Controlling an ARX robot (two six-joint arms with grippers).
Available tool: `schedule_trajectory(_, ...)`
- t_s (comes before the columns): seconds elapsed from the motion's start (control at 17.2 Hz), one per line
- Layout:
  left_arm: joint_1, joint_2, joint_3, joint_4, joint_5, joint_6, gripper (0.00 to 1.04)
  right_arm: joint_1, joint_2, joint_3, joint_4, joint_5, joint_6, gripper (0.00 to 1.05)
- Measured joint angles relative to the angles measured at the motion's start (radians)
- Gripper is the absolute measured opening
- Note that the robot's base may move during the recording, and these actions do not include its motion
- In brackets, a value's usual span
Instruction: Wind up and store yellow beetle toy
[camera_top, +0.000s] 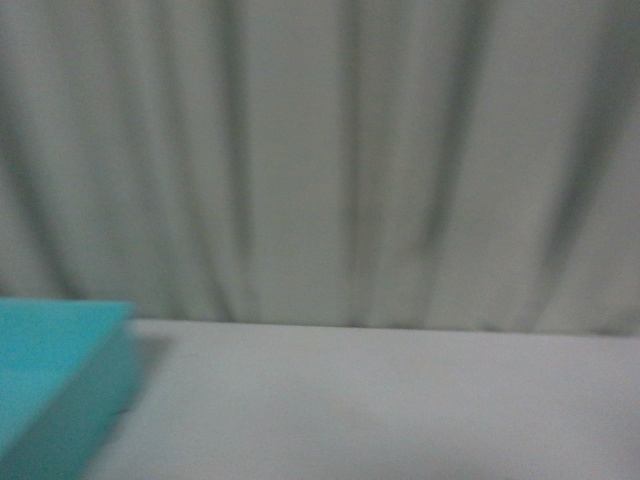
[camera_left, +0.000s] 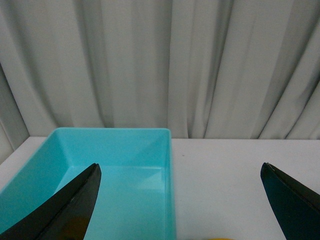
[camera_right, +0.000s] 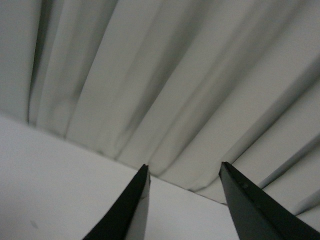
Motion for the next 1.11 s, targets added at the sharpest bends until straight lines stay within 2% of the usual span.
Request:
schedule_trajectory(0.06,0.0,0.0,0.0,0.001,-0.002,0.0,0.98,0.002,-0.096,-0.097,0.046,0.055,0.418,0.18)
schedule_trajectory(0.12,0.0,0.0,0.0,0.001,-0.002,0.0,0.98,0.002,-0.117,-0.158,0.042,0.055,0.486,0.01)
schedule_trajectory(0.76,0.0,0.0,0.0,0.001,-0.002,0.0,0.98,0.002,-0.298,-0.29,0.024,0.056,0.536,0.02)
schedule_trajectory(0.81,0.0,0.0,0.0,0.001,-0.002,0.0,0.98,0.002,-0.317,-0.293,-0.002,0.056,0.536,0.02)
schedule_trajectory(0.87,0.0,0.0,0.0,0.001,-0.002,0.0,0.98,0.002,-0.398,-0.298,-0.108,0.055,0.537,0.02)
schedule_trajectory(1.11,0.0,0.0,0.0,0.001,-0.002,0.0,0.98,0.002,-0.495,-0.336,-0.116,0.056,0.538,0.02)
